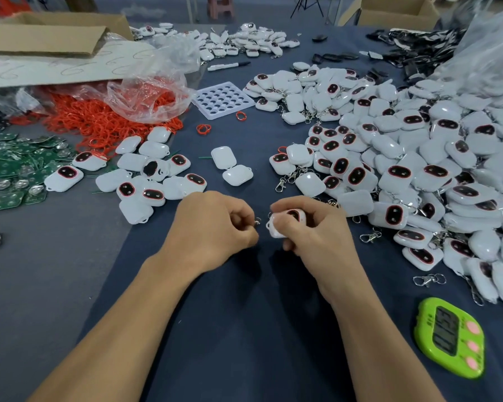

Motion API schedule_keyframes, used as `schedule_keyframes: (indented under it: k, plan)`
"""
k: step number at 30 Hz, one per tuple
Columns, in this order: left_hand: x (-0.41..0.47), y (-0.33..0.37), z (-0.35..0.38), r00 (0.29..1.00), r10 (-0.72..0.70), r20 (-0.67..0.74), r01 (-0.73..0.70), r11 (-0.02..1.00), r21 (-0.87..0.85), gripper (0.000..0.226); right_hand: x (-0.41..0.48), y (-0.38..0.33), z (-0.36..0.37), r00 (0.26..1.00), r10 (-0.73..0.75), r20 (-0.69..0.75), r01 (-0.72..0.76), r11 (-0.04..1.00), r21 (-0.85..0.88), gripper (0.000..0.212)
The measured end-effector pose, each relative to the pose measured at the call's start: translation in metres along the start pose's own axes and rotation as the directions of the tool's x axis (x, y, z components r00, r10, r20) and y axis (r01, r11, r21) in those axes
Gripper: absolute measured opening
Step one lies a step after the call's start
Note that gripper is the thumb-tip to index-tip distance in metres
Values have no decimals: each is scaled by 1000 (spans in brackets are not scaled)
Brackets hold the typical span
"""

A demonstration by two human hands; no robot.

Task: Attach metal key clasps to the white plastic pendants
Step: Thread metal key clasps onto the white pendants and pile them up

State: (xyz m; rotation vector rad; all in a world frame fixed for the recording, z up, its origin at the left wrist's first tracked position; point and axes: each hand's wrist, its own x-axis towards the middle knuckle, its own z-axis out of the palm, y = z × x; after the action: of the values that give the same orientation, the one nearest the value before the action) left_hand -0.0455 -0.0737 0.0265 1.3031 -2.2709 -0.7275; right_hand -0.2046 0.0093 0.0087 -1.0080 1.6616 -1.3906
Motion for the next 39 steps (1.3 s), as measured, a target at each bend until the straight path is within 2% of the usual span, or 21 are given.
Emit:
schedule_keyframes:
  k: [3,6,9,13,18,21,23,25,26,28,30,33,39]
  plan:
    - [-1,4,4,999,27,16,-28,998,59,10,0,4,1,999,-44,10,45,994,-101,34]
    - [-2,6,7,997,30,74,-31,999,24,12,0,8,0,994,-87,-59,76,983,-169,24]
    - [-4,8,9,993,21,116,-22,1000,8,14,1,8,-3,992,-102,-68,88,979,-184,15]
    - [-4,8,10,991,32,127,-36,999,25,10,2,8,-6,995,-93,-39,86,983,-163,13]
    - [-6,9,12,988,102,113,-114,988,105,9,2,10,-5,992,-123,-30,113,969,-221,13]
    - [-3,9,7,997,76,27,-79,987,143,5,3,11,-6,991,-98,-92,83,984,-159,14]
    - [-1,5,0,990,35,-135,-17,991,135,3,5,10,-7,990,-62,-128,50,994,-92,15]
    - [2,-2,-7,951,17,-308,28,990,141,4,5,10,-8,990,-47,-135,37,997,-74,15]
    - [3,-5,-8,939,14,-344,47,985,168,5,5,10,-7,990,-49,-132,39,996,-81,15]
    - [4,-7,-5,957,14,-288,67,960,270,6,4,10,-5,990,-56,-126,44,994,-100,14]
    - [3,-1,4,994,-9,-105,44,940,338,7,4,9,-4,990,-58,-128,43,993,-114,12]
    - [3,6,14,997,2,76,-20,970,241,3,5,11,-6,988,-69,-141,48,988,-145,12]
    - [6,2,12,984,16,177,-19,1000,20,8,3,11,-6,993,-90,-73,73,975,-211,17]
